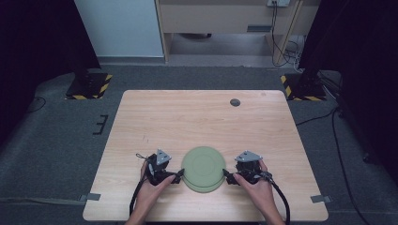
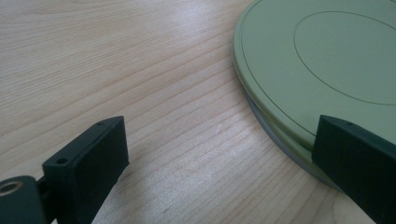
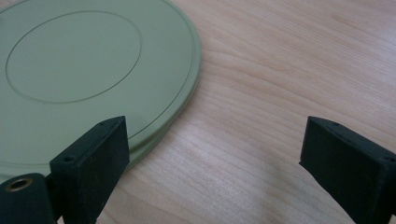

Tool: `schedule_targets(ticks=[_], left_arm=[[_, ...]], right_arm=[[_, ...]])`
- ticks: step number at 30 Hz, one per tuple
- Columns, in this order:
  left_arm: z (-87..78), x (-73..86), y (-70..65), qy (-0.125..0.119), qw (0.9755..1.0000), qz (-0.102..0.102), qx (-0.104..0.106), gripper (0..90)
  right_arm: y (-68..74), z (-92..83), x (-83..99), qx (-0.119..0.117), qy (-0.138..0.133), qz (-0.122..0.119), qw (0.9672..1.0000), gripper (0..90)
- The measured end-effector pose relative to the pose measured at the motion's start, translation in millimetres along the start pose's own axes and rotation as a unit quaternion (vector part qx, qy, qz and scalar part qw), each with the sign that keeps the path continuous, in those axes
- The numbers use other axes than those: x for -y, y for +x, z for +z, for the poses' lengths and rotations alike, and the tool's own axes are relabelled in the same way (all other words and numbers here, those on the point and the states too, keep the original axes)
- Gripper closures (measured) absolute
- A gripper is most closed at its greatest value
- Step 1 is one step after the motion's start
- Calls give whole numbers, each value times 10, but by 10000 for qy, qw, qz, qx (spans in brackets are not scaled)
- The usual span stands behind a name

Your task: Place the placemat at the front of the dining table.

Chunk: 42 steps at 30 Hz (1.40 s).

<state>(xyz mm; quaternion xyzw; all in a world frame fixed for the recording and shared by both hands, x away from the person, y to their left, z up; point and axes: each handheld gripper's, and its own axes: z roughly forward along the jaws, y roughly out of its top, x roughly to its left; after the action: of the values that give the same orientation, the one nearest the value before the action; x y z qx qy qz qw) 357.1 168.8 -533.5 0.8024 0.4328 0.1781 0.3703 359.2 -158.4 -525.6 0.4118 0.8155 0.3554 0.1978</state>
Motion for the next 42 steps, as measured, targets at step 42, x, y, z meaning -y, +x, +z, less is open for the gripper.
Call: schedule_targets(ticks=[42], left_arm=[[8,-14,-112,22,10000,34,-17,7]], right_arm=[[-108,40,-604,-289,632,-353,9970,109]])
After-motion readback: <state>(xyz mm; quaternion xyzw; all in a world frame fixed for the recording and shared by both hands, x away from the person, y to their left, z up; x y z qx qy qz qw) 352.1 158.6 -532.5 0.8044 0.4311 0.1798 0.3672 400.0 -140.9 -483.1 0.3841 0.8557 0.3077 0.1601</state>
